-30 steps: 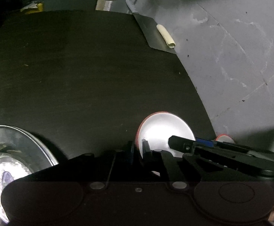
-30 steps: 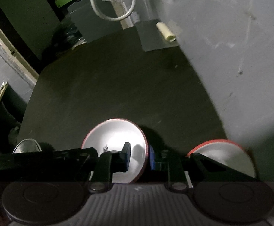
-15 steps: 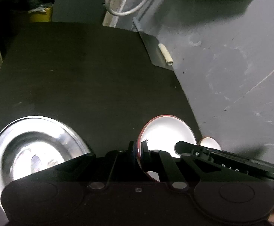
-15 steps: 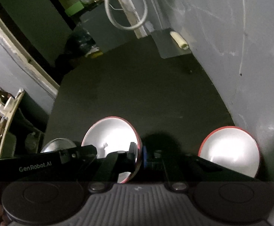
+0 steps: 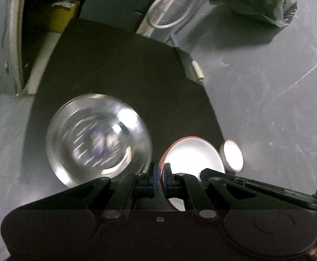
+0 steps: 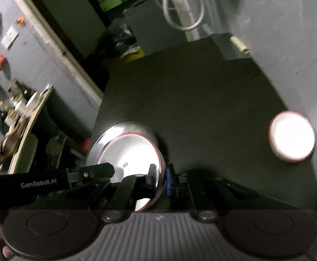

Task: Organize plates and bowls
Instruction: 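Carry the white bowl over the steel bowl and lower it inside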

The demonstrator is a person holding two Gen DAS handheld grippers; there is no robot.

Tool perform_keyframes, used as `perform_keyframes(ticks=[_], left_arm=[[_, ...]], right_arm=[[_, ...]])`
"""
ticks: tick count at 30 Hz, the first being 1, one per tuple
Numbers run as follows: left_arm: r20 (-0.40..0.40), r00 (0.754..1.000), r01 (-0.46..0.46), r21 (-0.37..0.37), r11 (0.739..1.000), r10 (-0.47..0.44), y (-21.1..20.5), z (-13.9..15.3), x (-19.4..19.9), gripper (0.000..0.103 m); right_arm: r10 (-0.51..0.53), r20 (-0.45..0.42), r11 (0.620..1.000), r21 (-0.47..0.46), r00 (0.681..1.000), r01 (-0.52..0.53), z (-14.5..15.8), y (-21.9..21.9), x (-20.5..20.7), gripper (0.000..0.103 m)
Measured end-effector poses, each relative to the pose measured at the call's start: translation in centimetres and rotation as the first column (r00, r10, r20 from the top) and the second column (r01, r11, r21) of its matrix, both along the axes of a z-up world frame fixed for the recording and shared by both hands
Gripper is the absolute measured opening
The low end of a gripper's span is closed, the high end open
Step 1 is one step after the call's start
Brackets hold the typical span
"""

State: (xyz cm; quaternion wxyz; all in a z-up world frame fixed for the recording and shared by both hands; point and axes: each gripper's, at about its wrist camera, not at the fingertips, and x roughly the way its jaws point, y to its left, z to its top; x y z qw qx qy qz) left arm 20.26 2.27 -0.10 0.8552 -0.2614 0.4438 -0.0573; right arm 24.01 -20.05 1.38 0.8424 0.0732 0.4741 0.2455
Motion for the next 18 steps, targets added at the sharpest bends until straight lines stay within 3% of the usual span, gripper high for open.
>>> perform_keyframes(ticks=[9,18], left_arm=[[-0.107,0.994,-0.007,-0.011,1.0,0.006,3.6,-2.2,-6.9,0.005],[-0.168,0.986,-0.014,-0.01,1.0,0.012,4.7,-4.0,-10.1,0.004]], right_arm=[[0.078,-0.093,0.996,-0.027,0.993,-0.081,-1.8,3.7,-6.4,0.011],[0.096,-0.15,0.993,-0.047,0.984,-0.104,-3.0,5.0,-8.7,0.011]])
